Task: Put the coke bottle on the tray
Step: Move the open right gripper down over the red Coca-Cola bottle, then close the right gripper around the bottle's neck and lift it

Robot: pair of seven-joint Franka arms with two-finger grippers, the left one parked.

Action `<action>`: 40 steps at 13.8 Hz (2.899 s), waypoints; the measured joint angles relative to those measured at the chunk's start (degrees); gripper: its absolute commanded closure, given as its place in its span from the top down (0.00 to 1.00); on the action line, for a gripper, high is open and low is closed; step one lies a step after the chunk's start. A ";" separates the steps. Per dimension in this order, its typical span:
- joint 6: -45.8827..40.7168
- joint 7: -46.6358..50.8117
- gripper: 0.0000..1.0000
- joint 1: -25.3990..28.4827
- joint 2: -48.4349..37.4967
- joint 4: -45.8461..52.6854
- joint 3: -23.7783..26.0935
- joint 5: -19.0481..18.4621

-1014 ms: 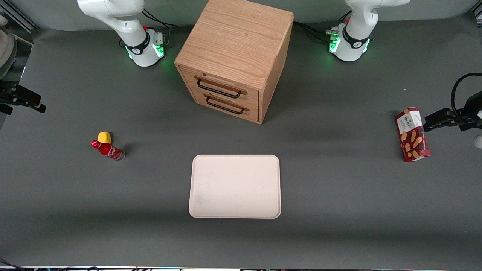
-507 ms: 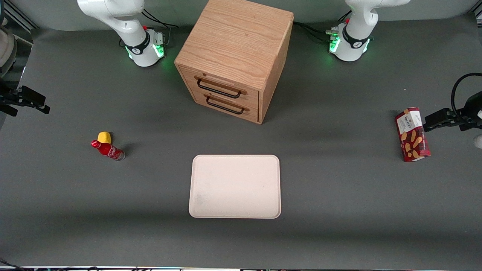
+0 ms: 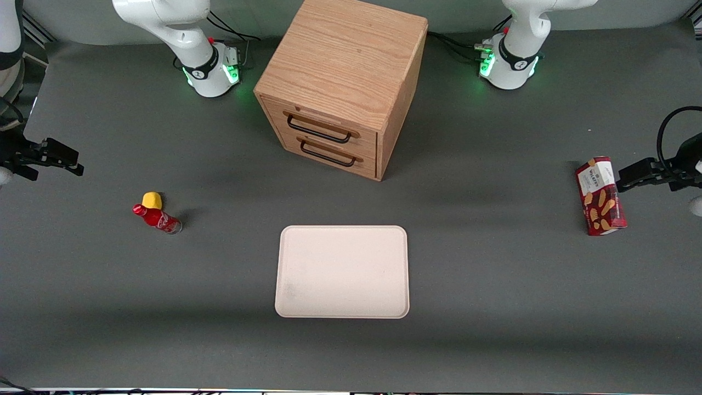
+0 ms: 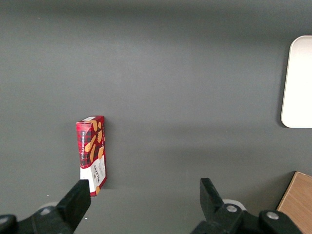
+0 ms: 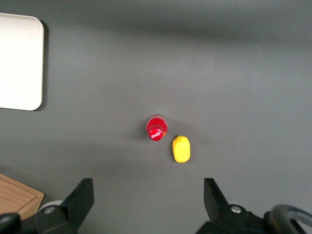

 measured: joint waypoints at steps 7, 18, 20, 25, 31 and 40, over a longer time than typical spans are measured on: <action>8.51 -0.01 1.00 0.00 2.78 -6.64 0.00 0.00; 33.24 -0.01 1.00 0.00 6.14 -24.94 0.00 0.42; 36.07 -0.01 1.00 0.00 6.21 -27.28 0.00 0.42; 38.05 -0.01 1.00 -0.01 7.43 -28.34 0.00 0.42; 40.53 -0.01 1.00 -0.11 10.20 -28.37 -0.02 0.43; 39.84 -0.01 0.18 -0.11 10.19 -28.07 0.01 0.51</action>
